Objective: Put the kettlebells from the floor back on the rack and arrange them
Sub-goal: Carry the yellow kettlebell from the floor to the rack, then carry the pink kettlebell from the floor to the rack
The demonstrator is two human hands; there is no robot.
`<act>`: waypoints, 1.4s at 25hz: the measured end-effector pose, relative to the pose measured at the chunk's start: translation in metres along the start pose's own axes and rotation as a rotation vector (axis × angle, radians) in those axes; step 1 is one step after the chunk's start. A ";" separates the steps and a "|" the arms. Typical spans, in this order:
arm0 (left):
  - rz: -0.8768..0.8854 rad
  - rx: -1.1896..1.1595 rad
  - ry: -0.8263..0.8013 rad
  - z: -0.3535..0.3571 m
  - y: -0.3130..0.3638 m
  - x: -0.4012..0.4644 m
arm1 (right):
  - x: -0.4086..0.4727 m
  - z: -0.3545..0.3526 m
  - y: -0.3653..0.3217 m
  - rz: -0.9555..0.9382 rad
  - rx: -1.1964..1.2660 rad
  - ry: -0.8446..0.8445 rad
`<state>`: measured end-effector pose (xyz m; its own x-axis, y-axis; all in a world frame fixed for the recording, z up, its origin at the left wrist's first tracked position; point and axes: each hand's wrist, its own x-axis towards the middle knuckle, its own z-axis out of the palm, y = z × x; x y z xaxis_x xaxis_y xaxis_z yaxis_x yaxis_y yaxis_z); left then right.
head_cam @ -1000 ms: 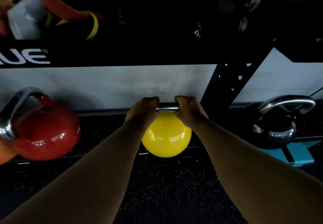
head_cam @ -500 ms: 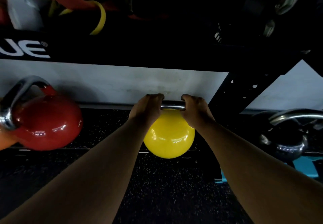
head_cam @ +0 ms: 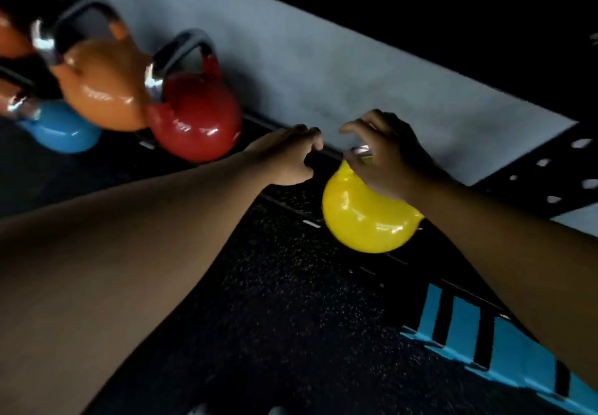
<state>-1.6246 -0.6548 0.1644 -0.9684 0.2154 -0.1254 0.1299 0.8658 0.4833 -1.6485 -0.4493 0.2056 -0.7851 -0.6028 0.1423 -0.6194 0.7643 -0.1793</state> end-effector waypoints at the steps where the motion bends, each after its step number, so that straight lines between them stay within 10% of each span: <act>1: -0.056 0.013 -0.025 -0.002 -0.015 -0.019 | 0.010 0.010 -0.019 -0.044 0.020 -0.017; 15: -0.956 -0.207 -0.025 0.071 -0.204 -0.551 | -0.085 0.187 -0.447 -0.651 0.069 -0.747; 26: -1.465 -0.437 0.052 0.243 -0.146 -1.012 | -0.380 0.281 -0.783 -1.005 0.012 -1.045; 35: -1.858 -0.500 0.205 0.419 -0.073 -1.215 | -0.620 0.387 -0.929 -1.294 0.011 -1.149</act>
<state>-0.3683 -0.7904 -0.0815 0.1863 -0.7589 -0.6241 -0.9580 -0.2814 0.0562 -0.5867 -0.8740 -0.0928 0.5850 -0.6205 -0.5223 -0.7940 -0.3067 -0.5249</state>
